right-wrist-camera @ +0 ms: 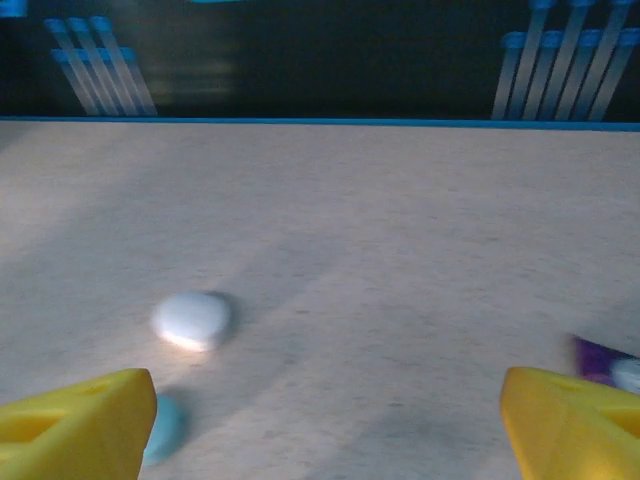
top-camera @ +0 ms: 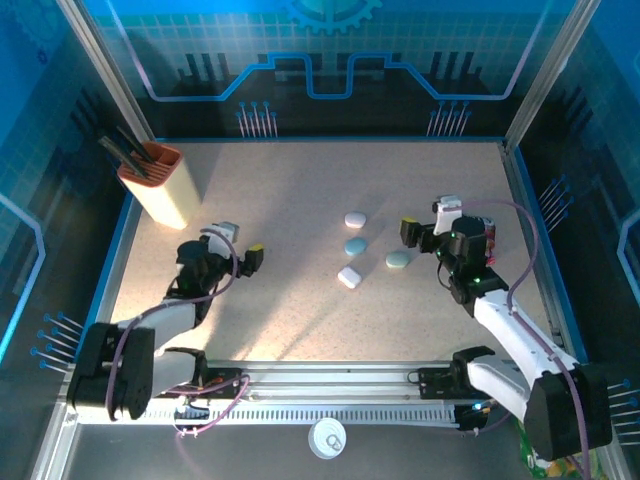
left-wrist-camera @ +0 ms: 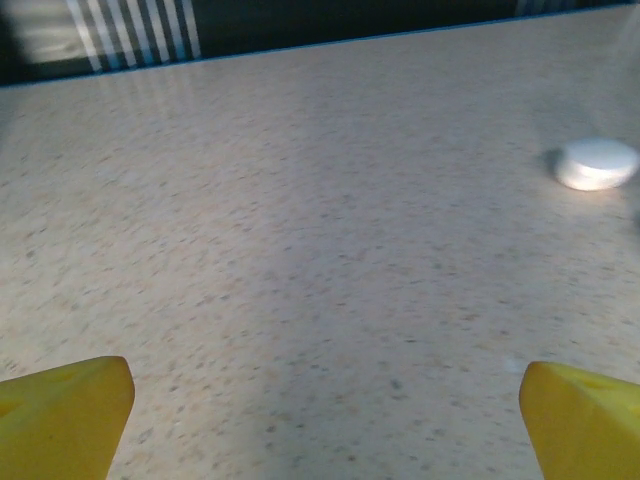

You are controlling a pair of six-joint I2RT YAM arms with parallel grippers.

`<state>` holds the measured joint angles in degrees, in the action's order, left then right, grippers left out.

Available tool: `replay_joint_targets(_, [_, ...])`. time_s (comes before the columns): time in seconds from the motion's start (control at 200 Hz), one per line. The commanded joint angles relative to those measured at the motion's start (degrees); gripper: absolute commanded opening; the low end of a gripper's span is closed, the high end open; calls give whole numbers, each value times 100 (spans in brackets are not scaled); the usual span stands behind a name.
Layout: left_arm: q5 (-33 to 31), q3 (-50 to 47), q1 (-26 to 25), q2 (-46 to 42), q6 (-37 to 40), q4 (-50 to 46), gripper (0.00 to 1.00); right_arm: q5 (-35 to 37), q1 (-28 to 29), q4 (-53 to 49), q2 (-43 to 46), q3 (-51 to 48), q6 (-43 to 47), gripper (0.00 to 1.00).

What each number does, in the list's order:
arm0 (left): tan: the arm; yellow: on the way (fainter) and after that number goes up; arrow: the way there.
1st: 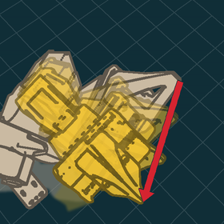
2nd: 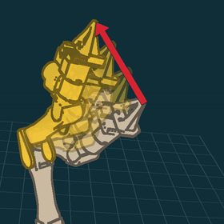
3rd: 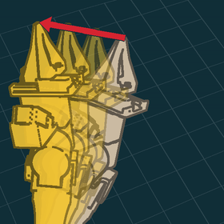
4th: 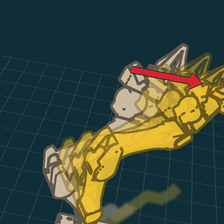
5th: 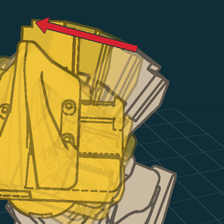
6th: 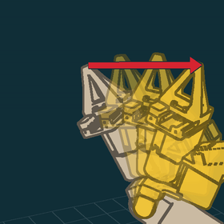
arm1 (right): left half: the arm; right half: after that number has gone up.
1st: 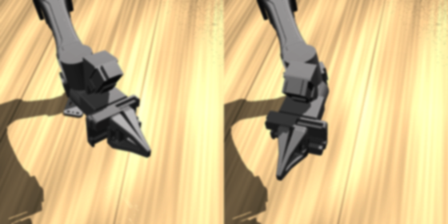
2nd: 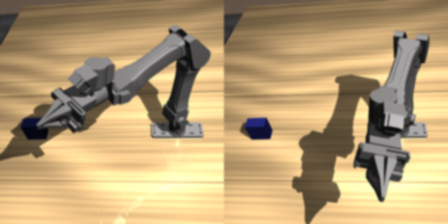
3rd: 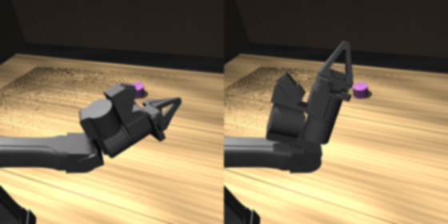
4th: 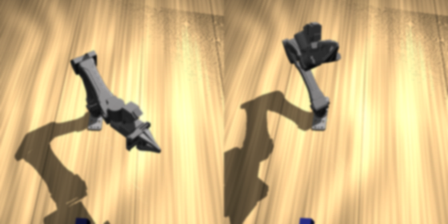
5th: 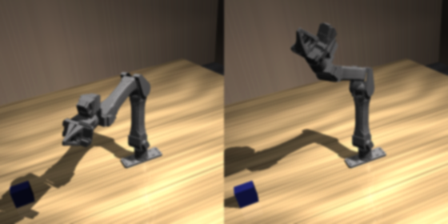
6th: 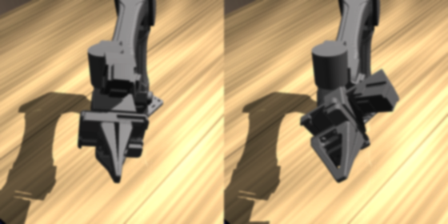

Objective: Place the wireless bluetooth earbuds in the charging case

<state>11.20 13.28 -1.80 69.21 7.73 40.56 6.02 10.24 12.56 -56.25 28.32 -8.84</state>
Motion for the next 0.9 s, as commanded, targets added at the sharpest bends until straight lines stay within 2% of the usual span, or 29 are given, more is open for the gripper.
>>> replay_joint_targets(0.0, [-194, -27, 194, 394, -477, 1244, 99, 465, -407, 1167, -378, -522, 513, 91])
replay_joint_targets(0.13, [-224, 141, 437, 1239, -716, 2000, 99, 96, -761, 2709, -1268, -921, 342, 93])
replay_joint_targets(0.27, [-268, 78, 609, 2181, -927, 3079, 99, 50, -802, 3492, -2133, -924, 587, 95])
replay_joint_targets(0.315, [-397, 73, 628, 2012, -1002, 2790, 99, -32, -859, 3793, -2395, -933, 604, 95])
replay_joint_targets(0.41, [-364, 171, 637, 2116, -999, 2812, 99, -271, -918, 4052, -2864, -847, 618, 95])
replay_joint_targets(0.475, [-387, 340, 637, 2004, -999, 2300, 99, -405, -913, 4426, -3223, -835, 653, 96])
replay_joint_targets(0.53, [-419, 484, 637, 2041, -1022, 2108, 99, -497, -927, 4069, -3117, -747, 673, 96])
replay_joint_targets(0.585, [-509, 640, 632, 1995, -1023, 1711, 99, -587, -927, 4256, -3211, -742, 701, 96])
replay_joint_targets(0.645, [-638, 700, 564, 1991, -980, 1563, 99, -619, -927, 3993, -3165, -671, 733, 97])
replay_joint_targets(0.89, [-802, 760, 479, 1983, -923, 1458, 99, -618, -925, 4016, -3180, -661, 743, 100])
